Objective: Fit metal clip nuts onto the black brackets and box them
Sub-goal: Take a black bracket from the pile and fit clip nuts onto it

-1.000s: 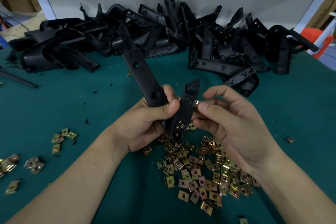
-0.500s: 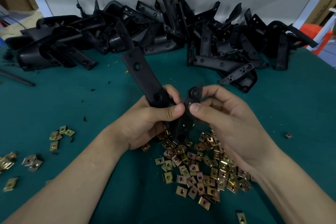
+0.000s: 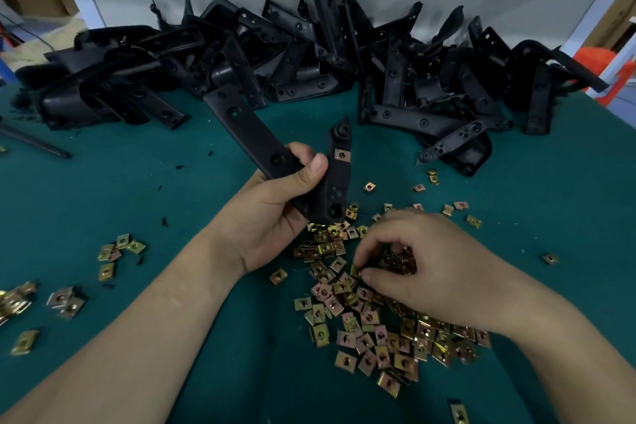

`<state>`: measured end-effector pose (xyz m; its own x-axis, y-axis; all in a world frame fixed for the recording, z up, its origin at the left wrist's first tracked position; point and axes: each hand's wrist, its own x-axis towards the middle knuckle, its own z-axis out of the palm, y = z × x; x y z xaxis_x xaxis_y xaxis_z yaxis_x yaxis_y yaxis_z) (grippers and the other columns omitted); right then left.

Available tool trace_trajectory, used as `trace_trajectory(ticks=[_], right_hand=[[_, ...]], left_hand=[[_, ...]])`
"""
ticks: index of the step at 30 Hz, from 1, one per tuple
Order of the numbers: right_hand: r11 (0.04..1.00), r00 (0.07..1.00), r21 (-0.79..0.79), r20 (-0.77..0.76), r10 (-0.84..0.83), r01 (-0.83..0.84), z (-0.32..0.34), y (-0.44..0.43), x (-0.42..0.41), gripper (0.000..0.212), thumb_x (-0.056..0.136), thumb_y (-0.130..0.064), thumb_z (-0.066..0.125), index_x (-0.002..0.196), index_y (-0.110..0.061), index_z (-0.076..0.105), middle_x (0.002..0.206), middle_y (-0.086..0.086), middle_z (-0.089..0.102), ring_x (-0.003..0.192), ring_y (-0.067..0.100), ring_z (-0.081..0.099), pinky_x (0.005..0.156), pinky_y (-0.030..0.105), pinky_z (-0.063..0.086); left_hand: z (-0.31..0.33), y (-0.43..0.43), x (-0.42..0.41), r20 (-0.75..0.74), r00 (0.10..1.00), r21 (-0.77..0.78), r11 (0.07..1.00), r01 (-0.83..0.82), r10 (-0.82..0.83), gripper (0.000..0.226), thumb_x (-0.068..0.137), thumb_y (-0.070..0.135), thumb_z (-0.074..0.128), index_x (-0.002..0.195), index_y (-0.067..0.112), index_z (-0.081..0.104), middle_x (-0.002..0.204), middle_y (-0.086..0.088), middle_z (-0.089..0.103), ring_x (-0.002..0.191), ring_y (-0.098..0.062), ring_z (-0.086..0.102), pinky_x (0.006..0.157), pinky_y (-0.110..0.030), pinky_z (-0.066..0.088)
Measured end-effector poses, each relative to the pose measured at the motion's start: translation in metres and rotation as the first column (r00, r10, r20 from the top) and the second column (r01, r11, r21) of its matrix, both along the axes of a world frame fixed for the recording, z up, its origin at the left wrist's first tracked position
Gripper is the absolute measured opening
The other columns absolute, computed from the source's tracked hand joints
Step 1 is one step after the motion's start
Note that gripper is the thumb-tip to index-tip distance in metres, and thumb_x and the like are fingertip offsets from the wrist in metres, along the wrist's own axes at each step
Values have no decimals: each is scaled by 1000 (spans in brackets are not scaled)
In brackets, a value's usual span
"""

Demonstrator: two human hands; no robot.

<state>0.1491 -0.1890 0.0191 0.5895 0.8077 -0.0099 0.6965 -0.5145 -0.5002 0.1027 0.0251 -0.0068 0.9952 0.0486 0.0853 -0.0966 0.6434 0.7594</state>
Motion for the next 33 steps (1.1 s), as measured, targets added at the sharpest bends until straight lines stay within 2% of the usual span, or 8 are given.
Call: trace_trajectory(ticks=[5,12,15,17,20,24,29,33], right_hand=[[999,1000,45,10,16,-17,-2,4,-4,10,85,-37,71,93,-42,68,96,-32,63,100,-8,52,78,7,37],[999,1000,49,7,23,-23,-4,7,-6,16,88,-29,71,99,-41,72,96,-32,62,96,-9,54,78,6,39],[998,1000,59,2,-19,18,-4,6,-7,15,91,-26,70,95,-40,72,90,-25,64,94,-5,57,74,12,44],[987,997,143,-34,-67,71,-3,6,-5,16,93,-20,70,91,-36,70,89,-21,66,93,-2,60,75,16,47],[916,974,355,-186,-126,186,3,6,-3,18,94,-9,68,93,-27,69,89,-12,71,90,7,67,80,23,53],[788,905,530,-418,-79,313,9,10,-6,20,91,-6,69,102,-22,76,88,-2,76,82,11,72,78,22,57],[657,702,553,-710,51,513,13,14,-9,19,74,-16,74,92,-17,79,93,6,76,83,18,74,76,22,58],[627,622,542,-775,115,559,13,19,-14,19,69,-19,78,87,-17,78,87,7,73,84,20,72,74,25,58]], left_hand=[[-1,0,0,-2,1000,4,1000,-7,7,14,85,13,69,83,16,56,87,-2,70,82,-14,71,68,-25,59],[1,0,0,-8,1000,-23,1000,1,-1,12,89,11,65,80,17,59,87,-1,71,82,-14,72,68,-25,59],[3,-1,-1,-13,1000,-31,1000,-1,1,12,90,10,63,80,17,59,86,-1,72,81,-13,72,67,-24,59],[4,-1,-2,-21,1000,-43,999,-6,5,11,89,10,62,81,17,59,84,1,72,82,-12,73,67,-24,59],[4,0,-3,-28,1000,-50,999,-13,11,9,88,11,62,83,17,58,85,1,72,83,-12,73,68,-25,59],[2,-1,-2,-10,1000,14,1000,28,-28,13,87,15,65,86,18,52,89,-1,72,85,-15,72,73,-30,61],[1,0,-2,23,997,25,997,80,-80,31,72,17,82,86,18,54,101,-11,72,93,-26,72,95,-39,56],[0,0,-2,36,994,22,995,98,-99,36,68,17,87,83,18,55,99,-10,71,90,-23,72,86,-32,59]])
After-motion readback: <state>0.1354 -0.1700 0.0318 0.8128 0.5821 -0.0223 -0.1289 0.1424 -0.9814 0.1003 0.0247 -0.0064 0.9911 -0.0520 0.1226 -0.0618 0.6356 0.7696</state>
